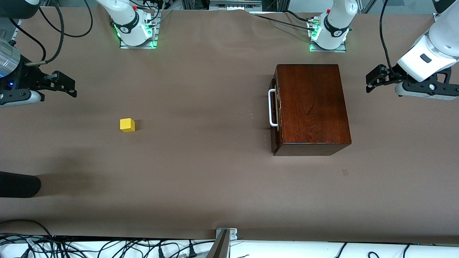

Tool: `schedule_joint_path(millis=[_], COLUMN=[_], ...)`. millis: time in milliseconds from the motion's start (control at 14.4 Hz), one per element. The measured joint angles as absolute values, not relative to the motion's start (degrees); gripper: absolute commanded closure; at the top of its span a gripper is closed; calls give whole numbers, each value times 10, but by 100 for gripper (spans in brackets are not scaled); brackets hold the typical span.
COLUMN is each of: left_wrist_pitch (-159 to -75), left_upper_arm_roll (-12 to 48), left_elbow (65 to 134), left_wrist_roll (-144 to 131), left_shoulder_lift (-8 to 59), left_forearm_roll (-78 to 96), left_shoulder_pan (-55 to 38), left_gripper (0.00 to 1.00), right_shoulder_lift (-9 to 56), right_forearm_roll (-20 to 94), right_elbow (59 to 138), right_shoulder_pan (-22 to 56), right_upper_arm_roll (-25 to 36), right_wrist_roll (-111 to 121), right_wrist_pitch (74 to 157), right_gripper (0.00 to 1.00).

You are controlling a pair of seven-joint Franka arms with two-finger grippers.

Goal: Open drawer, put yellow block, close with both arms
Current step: 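Move the left gripper toward the white handle of the wooden box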

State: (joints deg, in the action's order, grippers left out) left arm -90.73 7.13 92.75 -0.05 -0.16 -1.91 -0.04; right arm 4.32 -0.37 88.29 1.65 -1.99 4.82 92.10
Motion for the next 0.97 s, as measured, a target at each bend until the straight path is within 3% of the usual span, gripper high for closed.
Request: schedule_joint_path(millis=[417, 973], left_wrist_pitch=[-895, -796], left_upper_arm_roll=[72, 97], left_elbow=[927, 928], left_wrist_roll=[-1, -1], left_shoulder_lift=[-1, 54], left_forearm_roll=[-19, -17], left_shoulder_pan=[-1, -63], left_gripper=[0, 0], right_shoulder_lift=[43, 43], right_forearm_roll=[-4, -4], right_elbow=[883, 883], right_shoulder_pan=[16, 16], right_upper_arm_roll=[-20, -18], right_wrist_roll=[48, 48], right_wrist_pitch=[920, 918], right_gripper=[0, 0])
